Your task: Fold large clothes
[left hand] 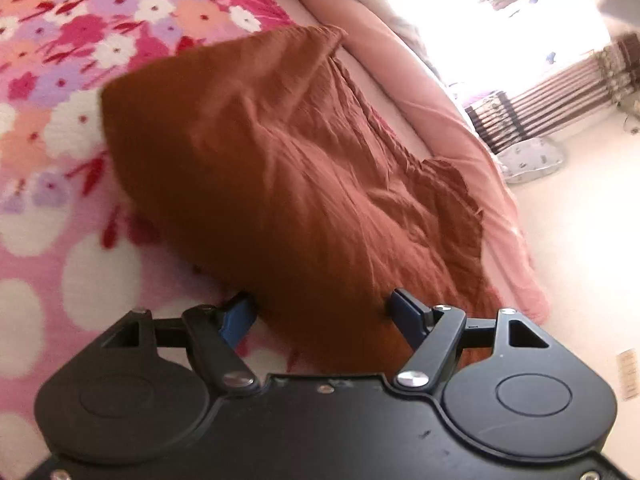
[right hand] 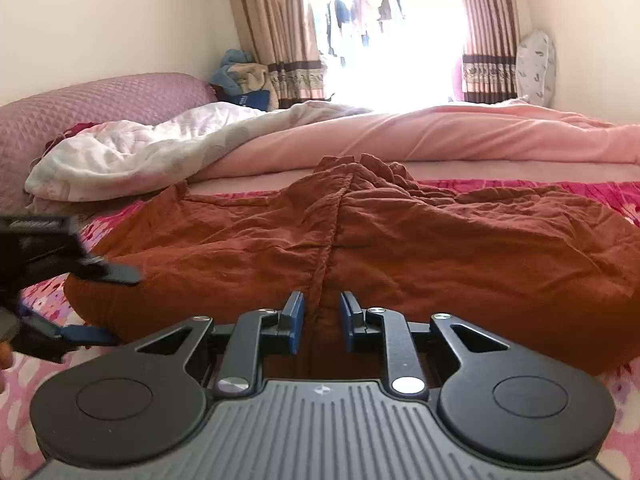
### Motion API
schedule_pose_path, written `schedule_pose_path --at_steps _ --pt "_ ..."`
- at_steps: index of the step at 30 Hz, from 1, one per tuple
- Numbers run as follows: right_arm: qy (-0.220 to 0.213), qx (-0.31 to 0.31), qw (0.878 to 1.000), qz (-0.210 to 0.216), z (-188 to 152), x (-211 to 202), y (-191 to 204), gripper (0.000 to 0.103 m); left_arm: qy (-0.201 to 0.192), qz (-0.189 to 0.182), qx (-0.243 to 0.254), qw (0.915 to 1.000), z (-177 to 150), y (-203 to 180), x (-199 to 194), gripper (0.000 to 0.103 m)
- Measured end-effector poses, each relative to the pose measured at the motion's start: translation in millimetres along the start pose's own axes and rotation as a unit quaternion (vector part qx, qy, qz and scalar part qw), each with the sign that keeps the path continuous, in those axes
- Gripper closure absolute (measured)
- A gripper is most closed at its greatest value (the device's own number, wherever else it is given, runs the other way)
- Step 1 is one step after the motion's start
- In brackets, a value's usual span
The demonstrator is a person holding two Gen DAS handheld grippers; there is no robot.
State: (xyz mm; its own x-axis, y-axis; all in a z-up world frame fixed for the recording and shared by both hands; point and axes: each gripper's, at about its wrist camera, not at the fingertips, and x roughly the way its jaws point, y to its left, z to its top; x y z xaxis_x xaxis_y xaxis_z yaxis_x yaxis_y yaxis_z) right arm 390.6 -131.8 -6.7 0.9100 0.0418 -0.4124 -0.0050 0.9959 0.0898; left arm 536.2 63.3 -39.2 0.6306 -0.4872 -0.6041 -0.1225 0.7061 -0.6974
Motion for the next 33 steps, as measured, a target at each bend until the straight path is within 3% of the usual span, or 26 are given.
schedule_pose_path --at_steps 6,12,14,15,19,22,26,33 --pt "-0.013 -0.018 1.000 0.006 0.4 -2.7 1.2 0.079 -0.082 0.013 -0.054 0.9951 0.3 16.1 -0.9 0.030" --pt "0.034 -0.008 0.999 -0.013 -5.3 17.5 -2.1 0.079 -0.099 0.015 -0.071 0.9924 1.4 19.0 13.7 0.034" --pt "0.039 0.009 0.999 -0.015 -10.6 19.1 -5.4 0.079 -0.116 0.021 -0.057 0.9914 -2.8 10.3 14.7 0.046" --pt "0.039 0.015 0.999 -0.014 -12.8 18.6 -6.8 0.079 -0.127 0.017 -0.049 0.9906 -4.4 5.0 14.7 0.062" --pt "0.033 0.039 0.999 -0.009 -20.4 18.4 -14.6 0.079 -0.145 0.028 0.066 0.9869 -6.1 -32.4 8.9 0.075" --pt "0.031 0.044 0.998 -0.012 -22.5 18.1 -14.8 0.079 -0.142 0.023 0.128 0.9813 -3.3 -58.1 3.8 0.077" --pt "0.032 0.053 0.998 -0.009 -22.5 17.1 -16.9 0.079 -0.125 0.013 0.257 0.9582 -9.8 -104.3 4.9 0.077" --pt "0.034 0.073 0.997 0.001 -22.2 18.3 -23.8 0.079 -0.049 -0.063 0.379 0.9221 -26.3 -153.8 26.5 0.077"
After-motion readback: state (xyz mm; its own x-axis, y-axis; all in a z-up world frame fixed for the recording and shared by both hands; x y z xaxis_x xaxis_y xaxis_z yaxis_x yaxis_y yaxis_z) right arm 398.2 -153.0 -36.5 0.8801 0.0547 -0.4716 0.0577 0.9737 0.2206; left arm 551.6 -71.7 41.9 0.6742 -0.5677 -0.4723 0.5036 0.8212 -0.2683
